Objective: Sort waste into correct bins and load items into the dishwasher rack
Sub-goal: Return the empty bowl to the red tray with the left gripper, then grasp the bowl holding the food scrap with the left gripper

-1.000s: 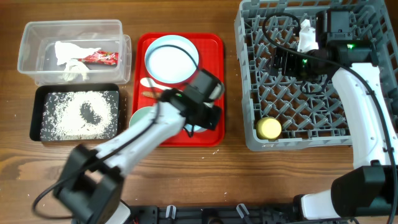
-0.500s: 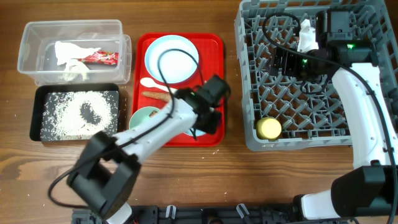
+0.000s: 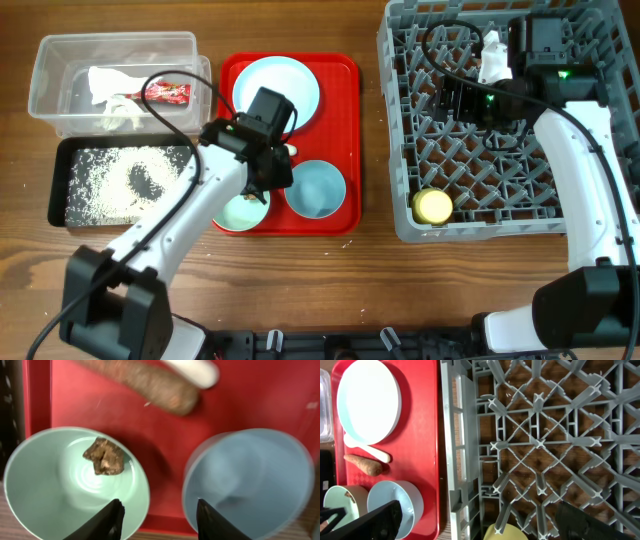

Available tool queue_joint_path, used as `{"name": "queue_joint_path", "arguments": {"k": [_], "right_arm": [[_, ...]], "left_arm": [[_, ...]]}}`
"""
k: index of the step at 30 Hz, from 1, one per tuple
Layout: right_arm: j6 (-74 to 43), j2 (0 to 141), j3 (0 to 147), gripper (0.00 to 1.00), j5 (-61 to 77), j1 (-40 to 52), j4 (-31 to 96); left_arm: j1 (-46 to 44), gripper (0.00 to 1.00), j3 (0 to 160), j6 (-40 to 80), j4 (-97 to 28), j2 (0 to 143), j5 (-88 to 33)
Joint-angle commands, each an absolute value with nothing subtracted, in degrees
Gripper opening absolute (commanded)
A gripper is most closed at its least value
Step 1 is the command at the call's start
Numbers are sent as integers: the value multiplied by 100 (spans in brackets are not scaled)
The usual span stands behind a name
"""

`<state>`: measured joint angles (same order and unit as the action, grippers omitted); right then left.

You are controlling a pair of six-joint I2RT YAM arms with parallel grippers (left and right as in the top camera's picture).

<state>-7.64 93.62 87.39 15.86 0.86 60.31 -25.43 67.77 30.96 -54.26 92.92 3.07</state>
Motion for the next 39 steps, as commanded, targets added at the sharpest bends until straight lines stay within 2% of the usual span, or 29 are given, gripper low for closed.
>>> {"name": "queue_joint_path", "arguments": {"k": [1, 5, 8, 11, 20, 29, 35, 39], "right_arm": [[-768, 9240, 8816, 100, 1597, 89, 6027], [-766, 9240, 8816, 100, 1594, 89, 6042], [-768, 9240, 8816, 100, 1597, 89, 6047], [-766, 9240, 8816, 100, 1594, 89, 6045], [-764, 9240, 8816, 100, 1594, 89, 6047], [-757, 9240, 8816, 100, 1594, 89, 6047], [-757, 9240, 8816, 100, 1594, 89, 6062], [-751, 9240, 8816, 100, 1594, 89, 6062]], "left_arm": [[-2523, 43, 6257, 3658, -5004, 9465, 565], [-2521, 34, 5981, 3695, -4681, 9590, 567], [-2523, 18, 5979, 3695, -4609, 9607, 567], [-2523, 9, 5972, 3693, -4491, 9647, 567], [-2523, 4, 5708, 3693, -4062, 9762, 567], [-2523, 4, 6180, 3627, -4477, 9384, 502], [-2528, 36, 6121, 3627, -4628, 9391, 504], [-2528, 40, 6058, 3627, -4519, 9539, 526]]}}
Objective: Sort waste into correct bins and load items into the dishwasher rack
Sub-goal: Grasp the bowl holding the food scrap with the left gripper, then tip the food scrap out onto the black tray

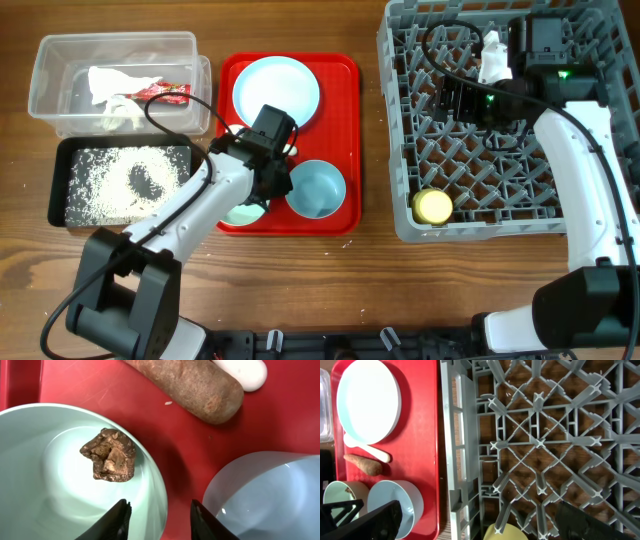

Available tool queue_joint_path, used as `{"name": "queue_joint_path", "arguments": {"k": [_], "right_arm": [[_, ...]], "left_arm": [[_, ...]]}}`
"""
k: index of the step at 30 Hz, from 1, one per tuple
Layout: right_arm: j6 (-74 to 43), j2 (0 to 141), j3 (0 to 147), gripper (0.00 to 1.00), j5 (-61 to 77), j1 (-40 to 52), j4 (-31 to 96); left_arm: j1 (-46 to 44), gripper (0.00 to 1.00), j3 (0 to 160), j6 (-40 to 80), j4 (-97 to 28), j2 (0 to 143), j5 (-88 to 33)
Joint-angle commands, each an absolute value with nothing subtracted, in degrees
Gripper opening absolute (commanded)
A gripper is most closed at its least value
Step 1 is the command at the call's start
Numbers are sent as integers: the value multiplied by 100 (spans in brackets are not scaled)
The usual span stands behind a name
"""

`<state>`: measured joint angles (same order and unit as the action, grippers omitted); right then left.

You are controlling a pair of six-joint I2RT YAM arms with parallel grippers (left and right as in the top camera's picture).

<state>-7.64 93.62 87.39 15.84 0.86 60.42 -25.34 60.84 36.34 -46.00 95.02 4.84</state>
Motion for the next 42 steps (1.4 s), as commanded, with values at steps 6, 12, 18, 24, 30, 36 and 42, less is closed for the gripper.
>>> {"name": "queue_joint_path", "arguments": {"k": [6, 12, 18, 24, 30, 36, 42], "right_arm": [[-749, 9240, 8816, 100, 1594, 89, 6066], [-746, 9240, 8816, 100, 1592, 89, 6064], [-749, 9240, 8816, 100, 1592, 89, 6066], [-746, 9240, 8816, 100, 1592, 89, 6066], [-746, 9240, 8816, 100, 1592, 89, 6062], [-749, 9240, 8816, 100, 1594, 89, 6069], [-753, 9240, 8816, 100, 1594, 89, 6069]], "left_arm": [[-2528, 37, 6055, 3627, -4394, 9793, 526], [-2528, 12, 6055, 3627, -4351, 9931, 528], [-2521, 4, 6335, 3607, -4654, 9813, 397], [-2383, 4, 7408, 2845, -5349, 9314, -266], [-1406, 4, 7824, 2252, -5636, 8709, -993], [617, 4, 7822, 1278, -5680, 8665, -2694], [2602, 4, 7669, 115, -5498, 8969, -5352]]}}
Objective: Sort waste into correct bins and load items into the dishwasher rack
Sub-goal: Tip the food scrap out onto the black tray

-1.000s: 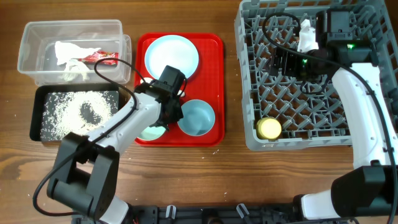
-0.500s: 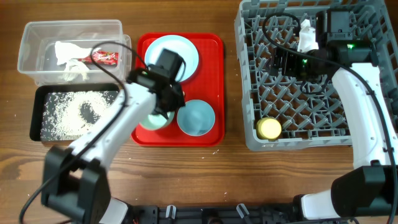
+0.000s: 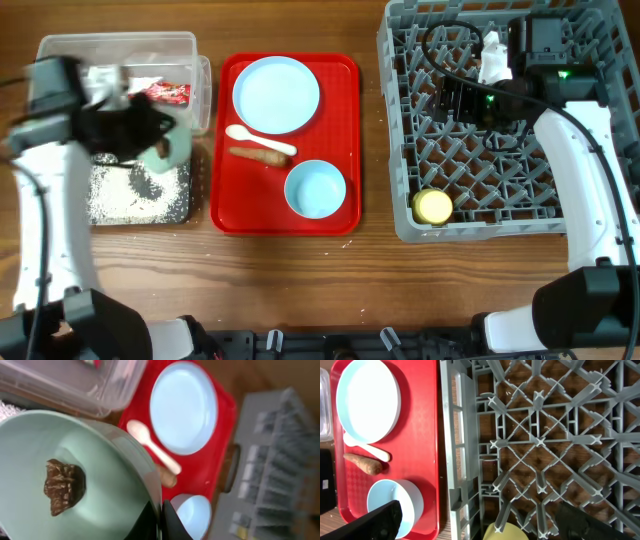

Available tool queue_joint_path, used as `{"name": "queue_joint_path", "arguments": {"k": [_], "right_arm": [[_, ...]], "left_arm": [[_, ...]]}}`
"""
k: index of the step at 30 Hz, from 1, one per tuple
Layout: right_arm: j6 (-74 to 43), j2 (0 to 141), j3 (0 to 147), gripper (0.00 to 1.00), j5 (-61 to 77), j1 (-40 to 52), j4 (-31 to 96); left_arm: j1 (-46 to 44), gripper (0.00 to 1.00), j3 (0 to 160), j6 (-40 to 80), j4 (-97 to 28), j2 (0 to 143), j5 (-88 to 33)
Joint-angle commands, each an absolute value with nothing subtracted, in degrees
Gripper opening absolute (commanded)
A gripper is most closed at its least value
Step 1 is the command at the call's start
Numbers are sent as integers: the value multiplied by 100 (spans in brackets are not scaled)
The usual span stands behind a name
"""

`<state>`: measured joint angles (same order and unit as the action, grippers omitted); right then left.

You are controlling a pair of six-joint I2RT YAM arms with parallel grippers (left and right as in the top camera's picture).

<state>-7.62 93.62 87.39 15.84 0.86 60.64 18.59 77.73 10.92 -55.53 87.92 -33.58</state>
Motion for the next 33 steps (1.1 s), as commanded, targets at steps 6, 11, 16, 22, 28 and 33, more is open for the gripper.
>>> {"name": "queue_joint_path", "arguments": {"k": [6, 11, 16, 22, 28, 33], "right_arm": [[-762, 9240, 8816, 100, 1597, 89, 6053], [-760, 9240, 8816, 100, 1594, 89, 6062], [-766, 9240, 8816, 100, 1597, 89, 6075], [-762, 9240, 8816, 100, 1594, 89, 6090], [-766, 9240, 8816, 100, 1594, 89, 6073], [-749, 9240, 8816, 100, 1592, 89, 6158]], "left_arm": [[3835, 4, 7369, -744, -5400, 9657, -7454], [4257, 4, 7262, -1013, -5380, 10409, -8809], [4344, 4, 7258, -893, -5391, 10873, -9037], [4353, 4, 7260, -285, -5428, 10888, -9035], [4150, 4, 7266, -276, -5588, 10621, -9035], [2580, 4, 7264, -211, -5669, 9198, -6746]]}}
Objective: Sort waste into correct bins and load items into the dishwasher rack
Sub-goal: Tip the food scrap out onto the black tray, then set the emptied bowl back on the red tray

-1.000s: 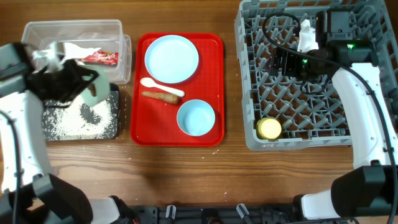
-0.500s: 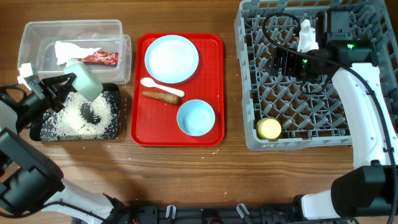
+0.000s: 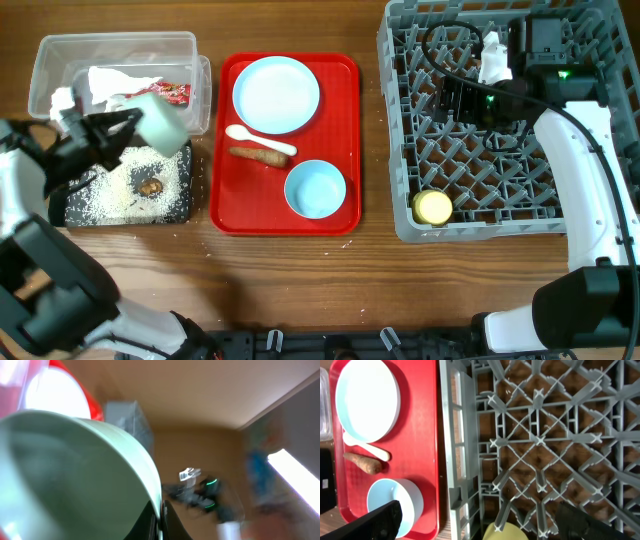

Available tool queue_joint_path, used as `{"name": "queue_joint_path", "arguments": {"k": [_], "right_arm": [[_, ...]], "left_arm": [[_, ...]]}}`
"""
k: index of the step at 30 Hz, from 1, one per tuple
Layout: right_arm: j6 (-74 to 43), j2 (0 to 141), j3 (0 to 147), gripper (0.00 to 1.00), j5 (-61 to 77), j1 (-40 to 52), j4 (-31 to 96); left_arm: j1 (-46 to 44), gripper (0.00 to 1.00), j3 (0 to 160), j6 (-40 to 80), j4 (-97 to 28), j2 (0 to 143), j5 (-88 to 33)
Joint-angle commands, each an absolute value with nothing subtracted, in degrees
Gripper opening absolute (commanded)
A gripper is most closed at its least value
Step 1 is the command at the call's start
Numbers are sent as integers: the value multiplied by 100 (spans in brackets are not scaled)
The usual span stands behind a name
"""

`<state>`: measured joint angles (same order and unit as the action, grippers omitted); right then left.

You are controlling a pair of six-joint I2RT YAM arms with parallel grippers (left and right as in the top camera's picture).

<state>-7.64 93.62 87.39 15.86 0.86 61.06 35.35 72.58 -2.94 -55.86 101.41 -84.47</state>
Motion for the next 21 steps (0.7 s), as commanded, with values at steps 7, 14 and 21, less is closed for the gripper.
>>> {"name": "queue_joint_path", "arguments": {"k": [7, 14, 21], "right_arm": [[-746, 9240, 8816, 100, 1592, 89, 6191], [-746, 9240, 8816, 100, 1487, 89, 6198], [-749, 9240, 8816, 99, 1485, 89, 6198]], "left_arm": [[-434, 4, 7183, 1590, -5813, 8873, -1247], [-1673, 4, 6442, 2001, -5170, 8965, -565], [-1780, 4, 6246, 2045, -4877, 9004, -593]]}}
